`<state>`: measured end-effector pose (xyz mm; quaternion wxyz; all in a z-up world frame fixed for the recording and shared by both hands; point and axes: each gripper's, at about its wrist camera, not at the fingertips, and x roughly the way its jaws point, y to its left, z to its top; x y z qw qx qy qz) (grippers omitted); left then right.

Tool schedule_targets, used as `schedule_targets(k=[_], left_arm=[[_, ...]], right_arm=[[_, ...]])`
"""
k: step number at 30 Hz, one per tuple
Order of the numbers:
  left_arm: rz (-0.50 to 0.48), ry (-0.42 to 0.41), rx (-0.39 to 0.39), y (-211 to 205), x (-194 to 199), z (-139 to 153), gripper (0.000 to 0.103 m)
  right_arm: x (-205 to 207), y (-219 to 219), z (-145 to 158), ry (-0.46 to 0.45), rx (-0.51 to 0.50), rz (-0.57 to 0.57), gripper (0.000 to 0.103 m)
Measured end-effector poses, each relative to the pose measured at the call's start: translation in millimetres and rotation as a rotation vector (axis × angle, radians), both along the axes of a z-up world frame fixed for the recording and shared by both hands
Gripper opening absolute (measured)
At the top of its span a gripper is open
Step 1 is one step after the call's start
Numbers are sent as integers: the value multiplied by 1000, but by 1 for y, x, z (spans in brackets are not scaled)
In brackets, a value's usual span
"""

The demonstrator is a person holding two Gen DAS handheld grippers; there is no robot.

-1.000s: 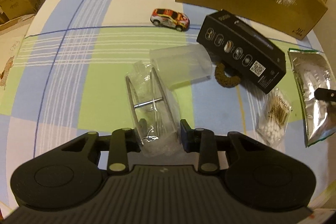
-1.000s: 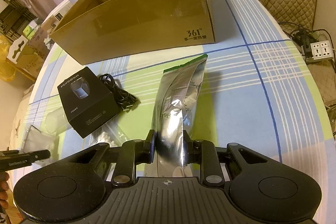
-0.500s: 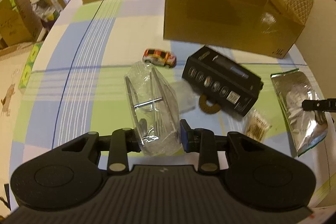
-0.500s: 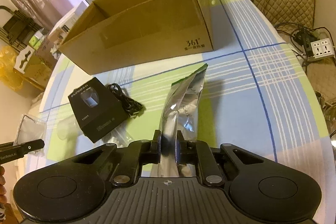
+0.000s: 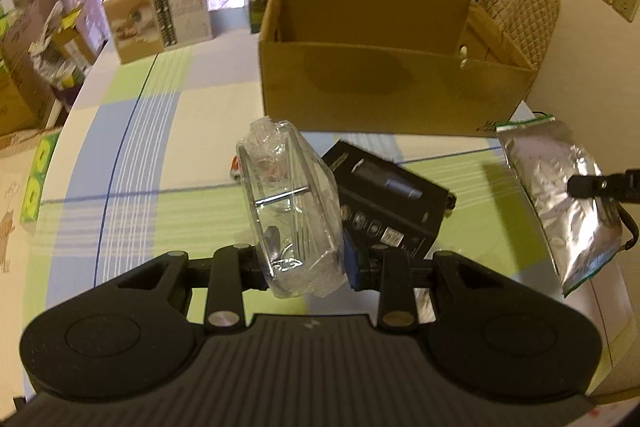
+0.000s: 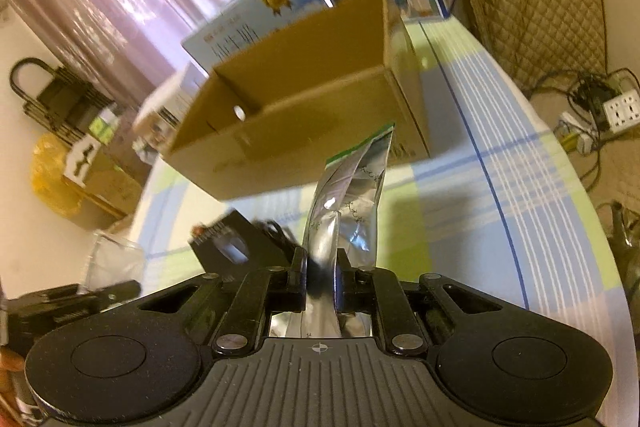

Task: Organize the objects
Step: 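Lift and carry the foil bag and clear case over the box with both tools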

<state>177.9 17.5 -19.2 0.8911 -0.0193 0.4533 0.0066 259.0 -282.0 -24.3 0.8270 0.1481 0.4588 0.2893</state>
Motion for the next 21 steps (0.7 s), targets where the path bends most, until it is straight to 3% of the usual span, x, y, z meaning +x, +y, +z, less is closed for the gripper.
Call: schedule_targets(k=[21], left_arm=[[-99,-132,30,-19,77,40,28]], right_arm=[[64,11,77,-144,175,13,9]])
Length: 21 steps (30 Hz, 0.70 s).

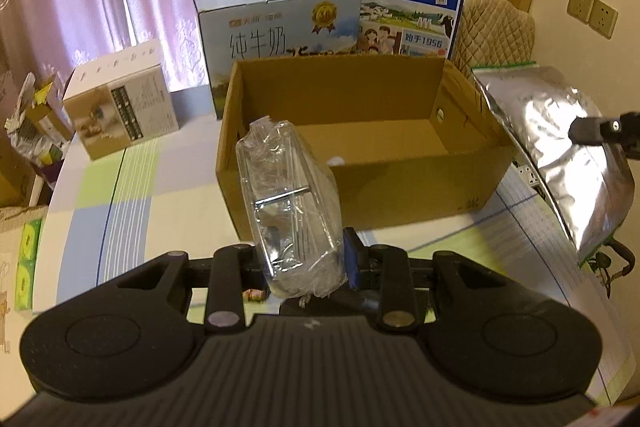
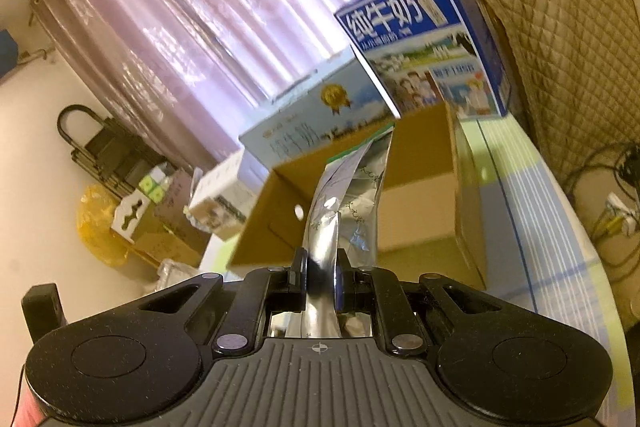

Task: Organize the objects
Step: 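Lift and carry the foil bag and clear case over the box with both tools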

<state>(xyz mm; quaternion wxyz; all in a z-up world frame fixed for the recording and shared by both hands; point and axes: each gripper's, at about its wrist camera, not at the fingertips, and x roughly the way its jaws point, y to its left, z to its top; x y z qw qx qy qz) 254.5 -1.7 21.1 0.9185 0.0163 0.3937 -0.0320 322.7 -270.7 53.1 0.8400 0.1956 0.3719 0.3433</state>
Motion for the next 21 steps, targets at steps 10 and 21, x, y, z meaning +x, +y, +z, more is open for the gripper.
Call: schedule_targets(k=[10,21], left_arm=[[-25,-20,43,1,56,8,29],[-34,-25,78,0,119,1,29]], right_arm=[[60,28,1,-31,-12,-12,9],[122,63,-26,-41,-76,-32,9]])
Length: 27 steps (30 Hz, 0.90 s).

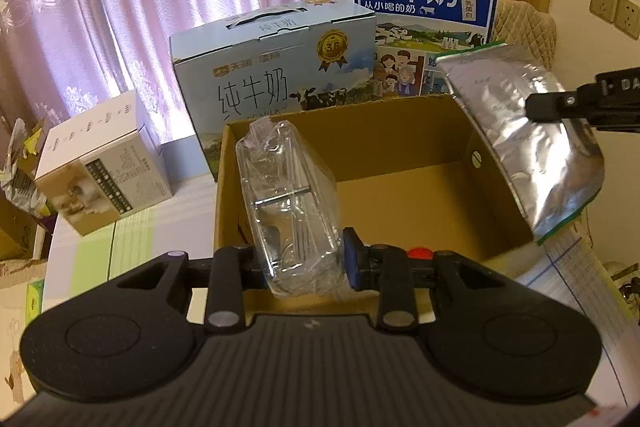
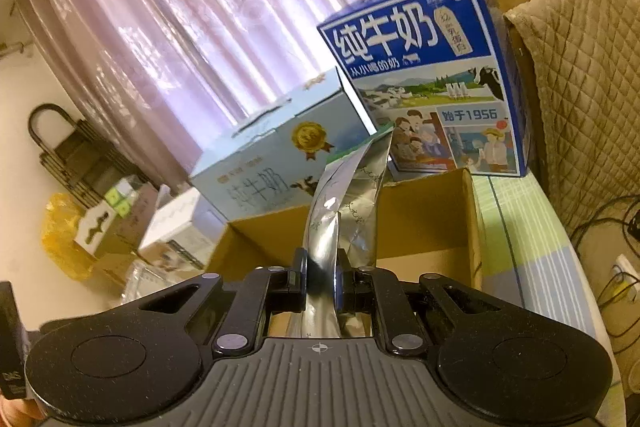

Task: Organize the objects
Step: 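Lift and carry the foil bag and clear case over the box with both tools, then lower and release the foil bag and clear case into the box with both tools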

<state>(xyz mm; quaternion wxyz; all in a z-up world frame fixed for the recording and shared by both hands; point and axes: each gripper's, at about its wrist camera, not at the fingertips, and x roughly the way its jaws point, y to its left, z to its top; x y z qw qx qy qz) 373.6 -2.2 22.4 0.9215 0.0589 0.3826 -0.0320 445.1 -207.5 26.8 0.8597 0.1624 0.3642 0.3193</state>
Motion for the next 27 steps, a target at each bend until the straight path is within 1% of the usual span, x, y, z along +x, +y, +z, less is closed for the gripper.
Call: schedule_targets(k=[4,10,16,20,21,22,23,24,27], left_arm=[[-3,16,9,-1,18,-8,29],[-8,44,17,0,35,-23,29],[-13,77,20,1,45,-37,29],[-13,99,21,2,51,-45,29],[-12,105,21,2,53,-47,29],[-11,112,20,3,55,-49,29],[-10,117,21,3,56,-51,29],[-9,123,21,3,58,-52,29],[-5,134,25,4,61,-56,29]], right_arm=[[12,13,-19,21,-55,8,9],[21,25,-54,86,-119,20,9],[31,32,-72,124,-152,13,9],[38,34,-84,153,-145,4,10],[39,36,-85,156,-159,6,27],[40,39,-85,150,-202,-9,34],[40,40,-84,139,-214,2,44],[39,41,-84,138,-209,19,48],[37,44,-85,134,-221,28,51]])
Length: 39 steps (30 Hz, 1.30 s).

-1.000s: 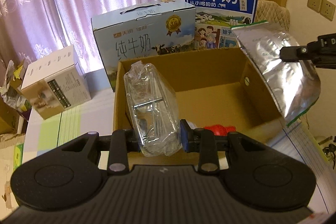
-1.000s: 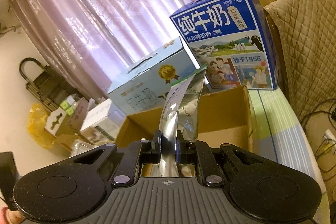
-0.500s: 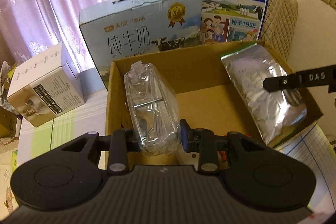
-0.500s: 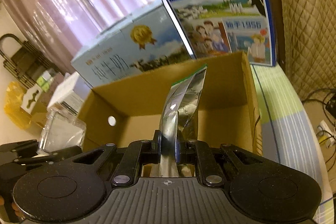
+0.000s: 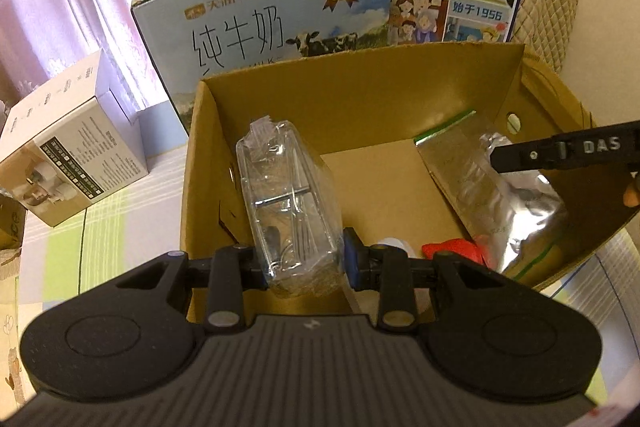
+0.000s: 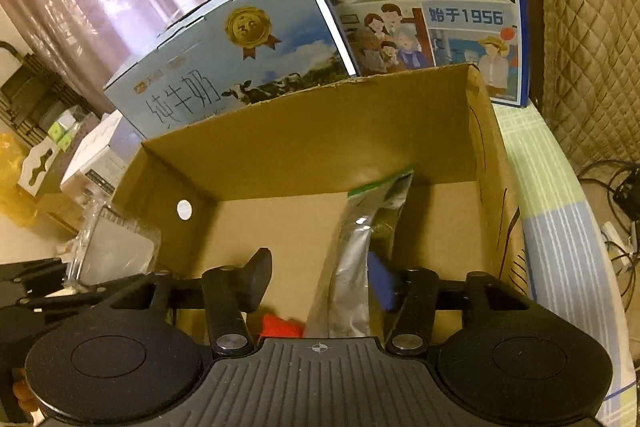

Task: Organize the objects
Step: 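Lower and release the foil bag and clear case into the box with both tools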

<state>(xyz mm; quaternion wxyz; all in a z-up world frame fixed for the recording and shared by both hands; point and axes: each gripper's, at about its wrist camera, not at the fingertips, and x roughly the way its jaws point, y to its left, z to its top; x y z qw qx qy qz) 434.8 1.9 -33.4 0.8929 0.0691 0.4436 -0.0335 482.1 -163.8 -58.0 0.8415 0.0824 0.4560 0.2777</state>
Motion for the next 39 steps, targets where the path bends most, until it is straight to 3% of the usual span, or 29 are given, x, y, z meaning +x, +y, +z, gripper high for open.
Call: schedule_targets(k=[21,29,39], left_arm=[[-23,54,21,-13,34,-19,30],[-25,14,27,-14,37,-10,56],[-3,-7,-6,-8,20,1,75]], right_arm=[[-5,18,-3,-30,-137,46,61],[-10,19,1,-51,-152,50,64],[-27,15,16,-132,-145,53,66]])
